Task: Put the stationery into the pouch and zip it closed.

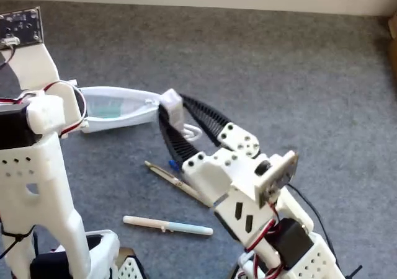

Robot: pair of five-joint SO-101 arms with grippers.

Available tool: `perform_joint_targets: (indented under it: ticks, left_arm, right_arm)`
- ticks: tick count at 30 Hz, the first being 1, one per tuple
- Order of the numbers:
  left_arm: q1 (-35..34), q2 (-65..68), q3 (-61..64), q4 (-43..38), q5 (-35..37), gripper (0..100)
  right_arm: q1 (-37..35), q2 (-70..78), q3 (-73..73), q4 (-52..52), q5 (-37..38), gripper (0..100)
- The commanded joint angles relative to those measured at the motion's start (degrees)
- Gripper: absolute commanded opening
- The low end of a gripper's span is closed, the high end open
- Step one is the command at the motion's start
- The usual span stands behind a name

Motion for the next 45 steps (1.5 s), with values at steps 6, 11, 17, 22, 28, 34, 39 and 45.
perform_joint_targets:
  ticks: [6, 11, 17, 22, 28, 34, 39, 45]
  left_arm:
    - [-0.22, 0.13, -1.98, 0.26, 0.7, 1]
    - [-0.22, 0.13, -1.89, 0.26, 0.7, 1]
    - [-0.22, 0.13, -1.89, 0.26, 0.7, 1]
    - [-0.48, 0.13, -1.89, 0.26, 0.62, 1]
    - [-0.48, 0.13, -1.89, 0.26, 0.53, 1]
    - [-0.48, 0.13, -1.01, 0.26, 0.44, 1]
    - [-0.48, 0.13, -0.48, 0.18, 0.44, 1]
    - [-0.48, 0.13, -0.48, 0.18, 0.44, 1]
  right_arm:
    - [-3.03, 8.13, -1.45, -9.89, 0.26, 0.5]
    - [-3.82, 16.13, -1.54, -20.0, 0.26, 0.5]
    - [-5.14, 24.57, -1.54, -28.88, 0.53, 0.5]
    - [-4.97, 31.34, -1.45, -35.82, 0.62, 0.5]
    - [-4.97, 35.38, -1.36, -41.71, 0.62, 0.5]
    - [-4.88, 38.37, -1.36, -42.24, 0.62, 0.5]
    - [-4.88, 41.27, -1.45, -42.33, 0.62, 0.5]
    - [-2.86, 43.3, -1.45, -42.33, 0.62, 0.5]
